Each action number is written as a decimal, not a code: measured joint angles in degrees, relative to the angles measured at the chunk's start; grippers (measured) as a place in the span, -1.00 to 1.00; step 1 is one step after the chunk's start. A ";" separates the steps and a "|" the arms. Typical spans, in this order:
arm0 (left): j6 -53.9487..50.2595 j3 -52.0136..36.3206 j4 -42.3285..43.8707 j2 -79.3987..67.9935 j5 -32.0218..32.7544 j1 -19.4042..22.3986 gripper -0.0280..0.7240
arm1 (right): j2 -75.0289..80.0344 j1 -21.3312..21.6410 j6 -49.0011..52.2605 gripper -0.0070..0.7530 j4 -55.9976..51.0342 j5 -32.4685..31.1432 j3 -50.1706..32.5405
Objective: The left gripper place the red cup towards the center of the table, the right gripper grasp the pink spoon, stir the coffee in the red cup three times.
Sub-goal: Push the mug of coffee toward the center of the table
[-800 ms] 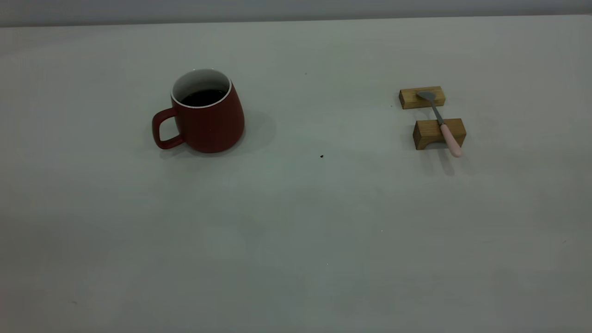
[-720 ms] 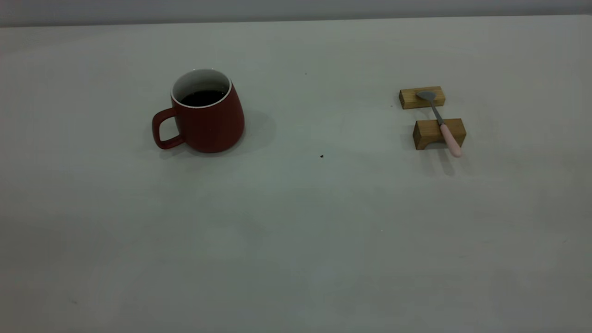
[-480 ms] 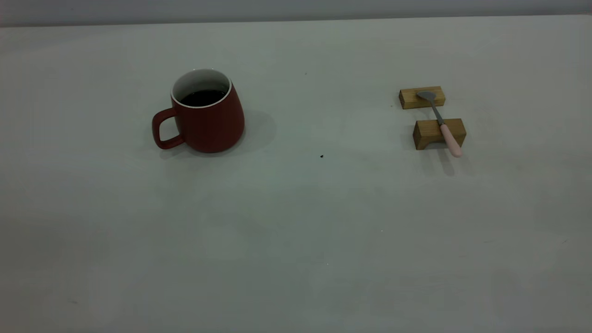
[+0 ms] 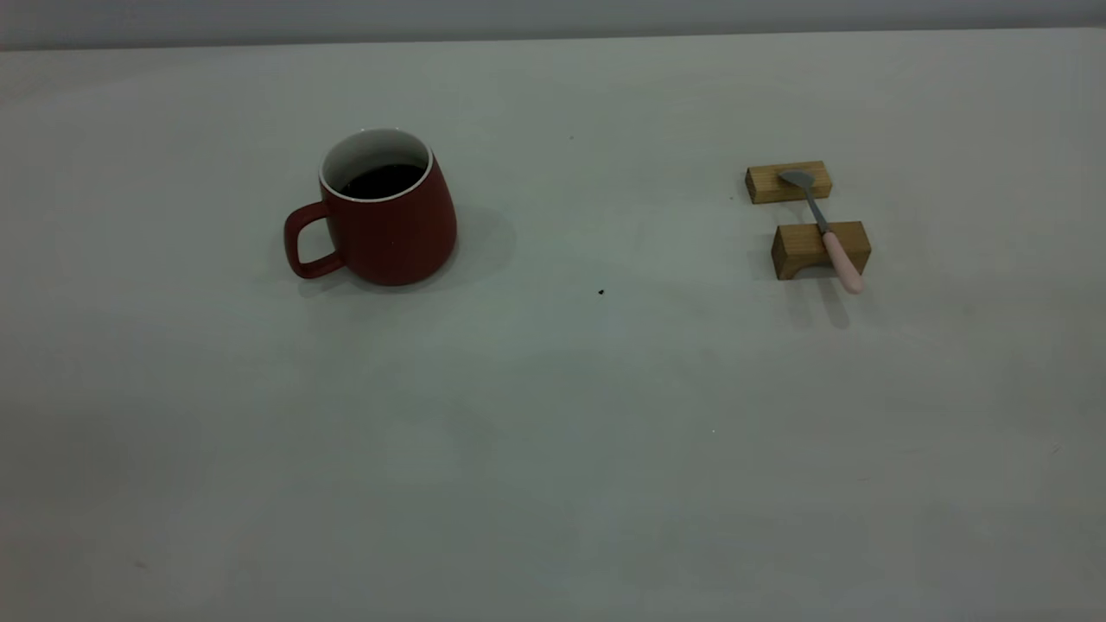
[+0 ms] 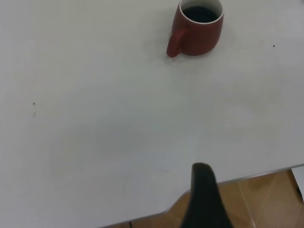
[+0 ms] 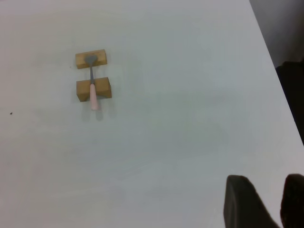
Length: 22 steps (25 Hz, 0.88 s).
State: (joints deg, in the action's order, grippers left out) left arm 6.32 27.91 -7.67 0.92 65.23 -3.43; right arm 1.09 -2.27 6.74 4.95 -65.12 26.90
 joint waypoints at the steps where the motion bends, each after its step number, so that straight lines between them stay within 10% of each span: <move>1: 0.00 0.00 0.00 0.00 0.00 0.00 0.63 | 0.00 0.00 0.00 -0.36 0.00 0.00 0.00; 15: -9.08 4.22 2.80 -11.79 -1.24 0.00 0.63 | 0.00 0.00 0.00 -0.36 0.00 0.00 0.00; 22: -12.12 5.44 7.67 -35.11 -12.02 0.00 0.63 | 0.00 0.00 0.00 -0.36 0.00 0.00 0.00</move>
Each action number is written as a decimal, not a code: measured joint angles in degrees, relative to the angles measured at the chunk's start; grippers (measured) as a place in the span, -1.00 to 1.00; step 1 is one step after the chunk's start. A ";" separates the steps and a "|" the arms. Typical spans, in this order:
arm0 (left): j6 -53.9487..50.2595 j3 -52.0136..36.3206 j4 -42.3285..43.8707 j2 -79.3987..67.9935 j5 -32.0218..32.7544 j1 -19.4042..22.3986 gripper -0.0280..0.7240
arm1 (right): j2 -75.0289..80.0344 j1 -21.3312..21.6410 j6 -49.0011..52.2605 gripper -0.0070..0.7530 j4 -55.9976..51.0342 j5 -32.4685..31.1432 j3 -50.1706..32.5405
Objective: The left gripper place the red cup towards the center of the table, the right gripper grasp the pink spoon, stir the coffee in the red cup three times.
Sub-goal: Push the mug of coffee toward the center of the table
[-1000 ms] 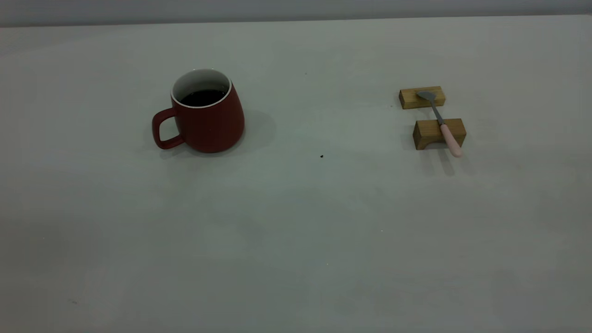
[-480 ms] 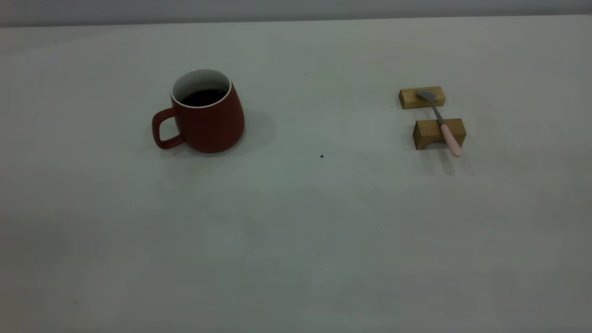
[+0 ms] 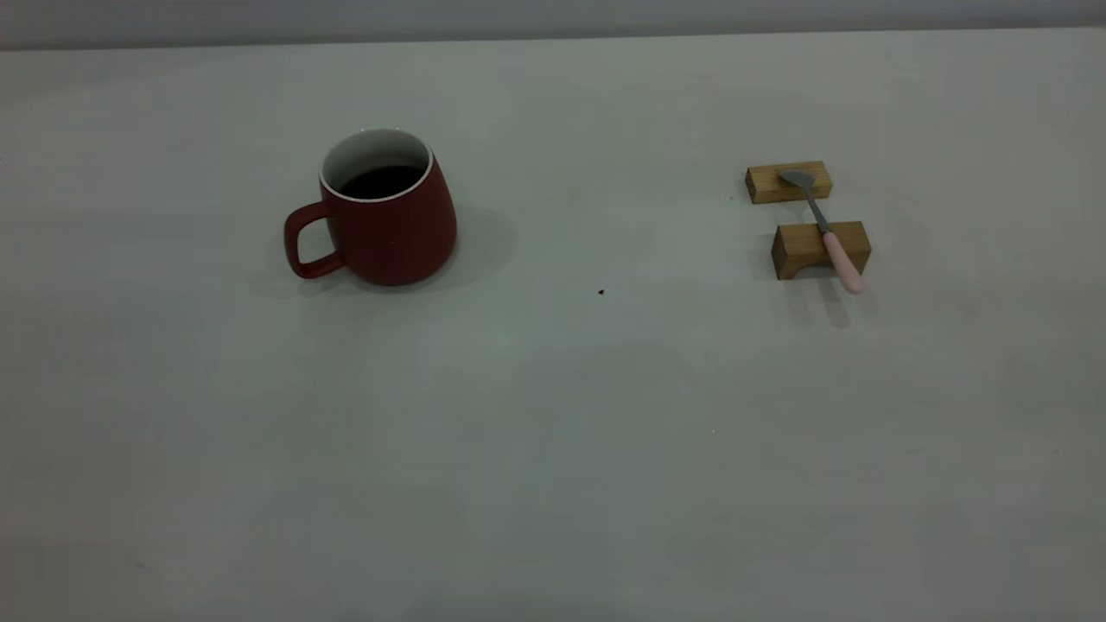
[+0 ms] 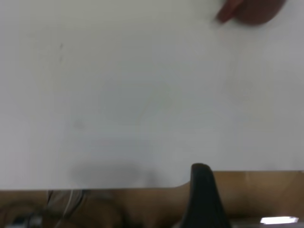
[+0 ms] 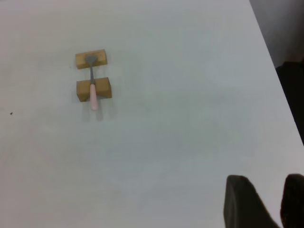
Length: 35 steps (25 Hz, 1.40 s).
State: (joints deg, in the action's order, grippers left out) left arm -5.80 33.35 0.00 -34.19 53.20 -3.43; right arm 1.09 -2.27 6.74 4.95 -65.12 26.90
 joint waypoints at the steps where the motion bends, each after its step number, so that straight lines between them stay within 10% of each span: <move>1: -0.24 0.00 0.96 -3.98 -1.89 0.00 0.63 | 0.00 0.00 0.00 -0.36 0.00 0.00 0.00; 16: 11.02 21.48 2.46 -60.29 -18.51 0.00 0.63 | 0.00 0.00 0.00 -0.36 0.00 0.00 0.00; 35: 74.39 58.12 -4.54 -101.49 -16.72 0.00 0.63 | 0.00 0.00 0.00 -0.36 0.00 0.00 0.00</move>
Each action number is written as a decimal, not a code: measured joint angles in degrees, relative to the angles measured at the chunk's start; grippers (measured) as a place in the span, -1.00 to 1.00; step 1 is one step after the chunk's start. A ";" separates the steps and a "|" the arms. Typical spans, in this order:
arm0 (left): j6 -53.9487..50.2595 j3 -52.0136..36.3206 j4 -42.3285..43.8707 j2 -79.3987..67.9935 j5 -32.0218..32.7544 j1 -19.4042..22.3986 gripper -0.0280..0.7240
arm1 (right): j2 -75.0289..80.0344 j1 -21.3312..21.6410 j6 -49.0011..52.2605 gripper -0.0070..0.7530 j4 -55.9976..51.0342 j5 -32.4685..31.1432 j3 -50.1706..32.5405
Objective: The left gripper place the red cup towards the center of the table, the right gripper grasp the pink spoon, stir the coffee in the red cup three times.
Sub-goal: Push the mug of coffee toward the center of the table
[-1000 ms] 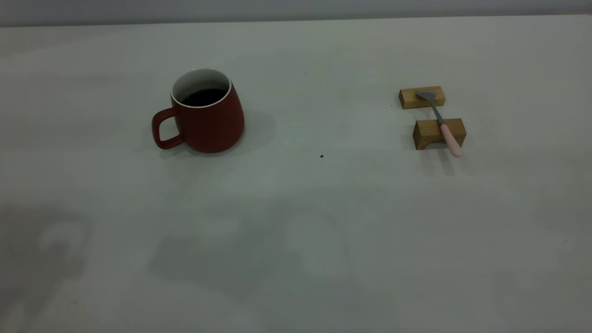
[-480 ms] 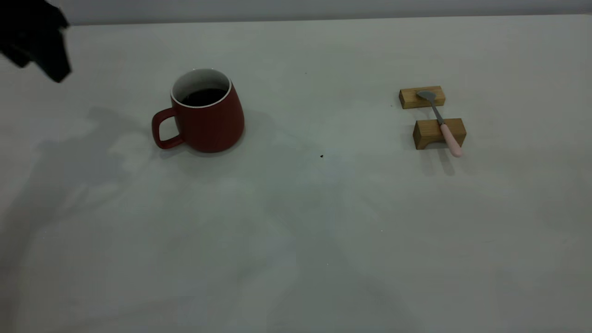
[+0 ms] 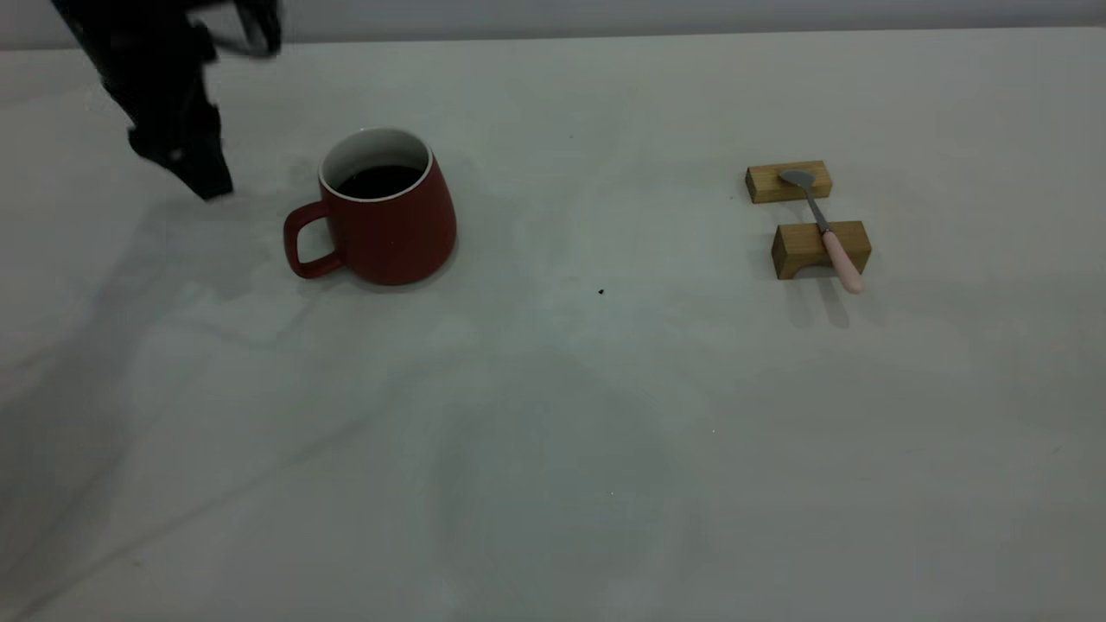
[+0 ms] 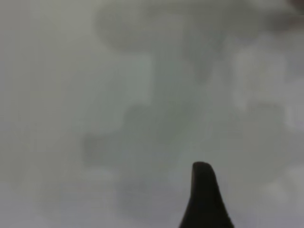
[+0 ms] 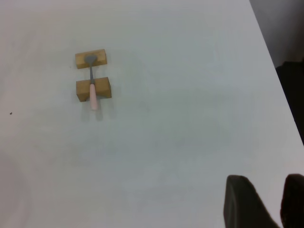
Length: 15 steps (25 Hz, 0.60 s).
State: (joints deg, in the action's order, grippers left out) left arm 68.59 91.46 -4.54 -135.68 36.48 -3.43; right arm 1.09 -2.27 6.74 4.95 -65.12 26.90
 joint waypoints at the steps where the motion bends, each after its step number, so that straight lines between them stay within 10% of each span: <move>1: 4.23 0.32 -1.51 -0.85 -0.06 0.00 0.63 | 0.00 0.00 0.00 -0.36 0.00 0.00 0.00; 15: 28.03 1.32 -21.44 -6.32 -1.93 -0.11 0.63 | 0.00 0.00 0.00 -0.36 0.00 0.00 0.00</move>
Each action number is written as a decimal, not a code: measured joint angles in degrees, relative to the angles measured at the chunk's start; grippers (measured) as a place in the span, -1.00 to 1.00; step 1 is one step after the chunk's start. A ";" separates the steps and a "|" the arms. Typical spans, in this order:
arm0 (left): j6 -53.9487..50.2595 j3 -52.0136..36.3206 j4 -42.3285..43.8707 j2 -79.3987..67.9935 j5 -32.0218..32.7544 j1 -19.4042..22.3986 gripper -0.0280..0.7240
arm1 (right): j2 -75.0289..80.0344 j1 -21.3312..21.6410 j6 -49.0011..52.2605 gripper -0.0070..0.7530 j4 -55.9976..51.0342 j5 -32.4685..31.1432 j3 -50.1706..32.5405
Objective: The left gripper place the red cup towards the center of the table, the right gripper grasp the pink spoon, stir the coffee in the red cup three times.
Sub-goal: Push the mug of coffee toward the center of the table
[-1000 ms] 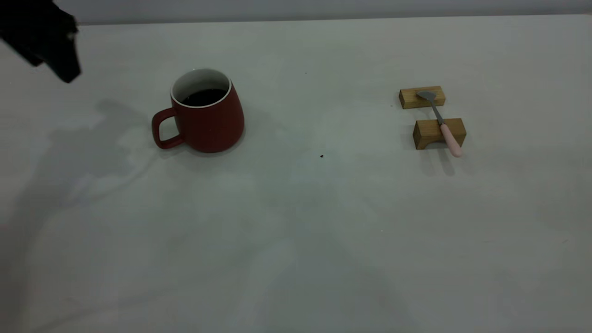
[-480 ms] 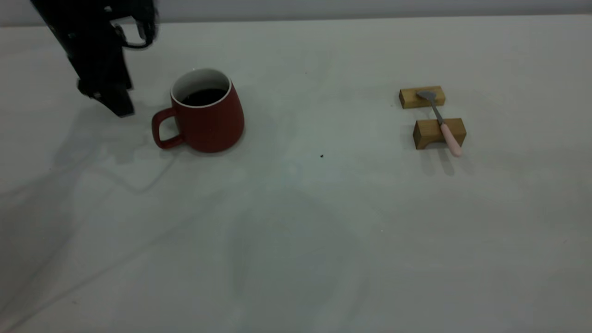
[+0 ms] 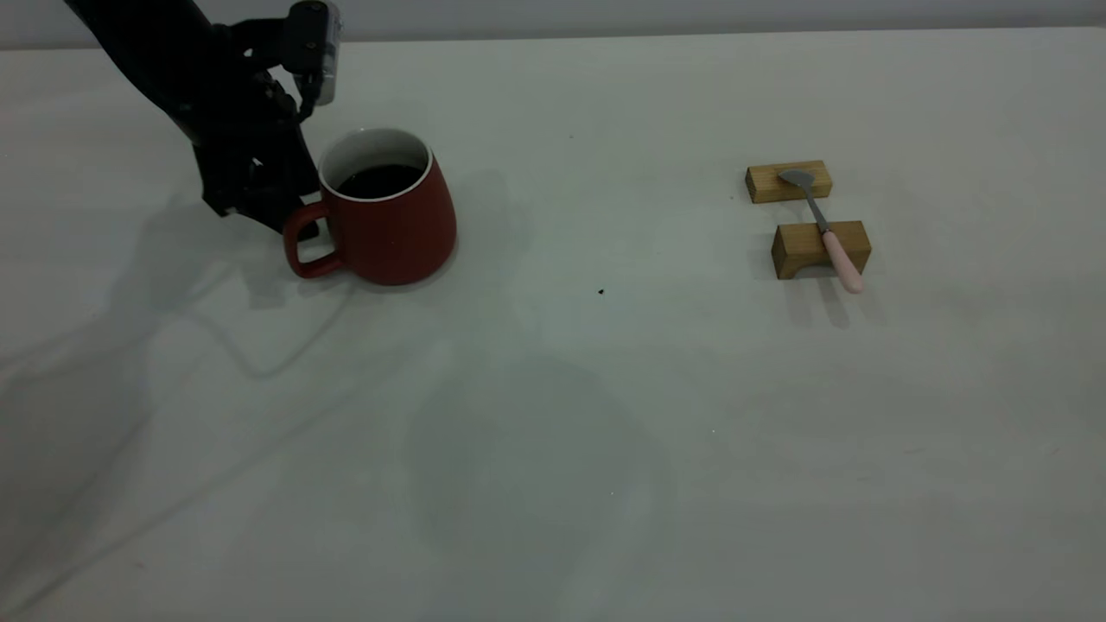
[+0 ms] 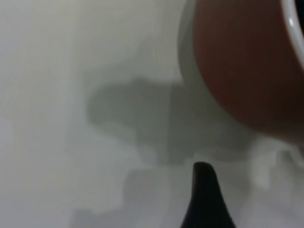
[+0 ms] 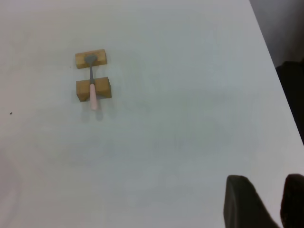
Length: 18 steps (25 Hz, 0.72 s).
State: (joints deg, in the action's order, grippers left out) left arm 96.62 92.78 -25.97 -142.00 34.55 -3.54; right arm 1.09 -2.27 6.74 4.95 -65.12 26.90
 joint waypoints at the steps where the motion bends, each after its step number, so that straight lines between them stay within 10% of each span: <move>1: 0.14 0.02 -0.78 -0.23 -0.13 -0.12 0.63 | 0.00 0.00 0.00 -0.36 0.00 0.00 0.00; 18: 0.63 0.02 -10.82 -0.42 -1.68 -9.41 0.63 | 0.00 0.00 0.00 -0.36 0.00 0.00 0.00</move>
State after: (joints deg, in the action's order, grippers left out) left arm 97.25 92.80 -36.79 -142.42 32.87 -12.95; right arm 1.09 -2.27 6.74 4.95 -65.12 26.90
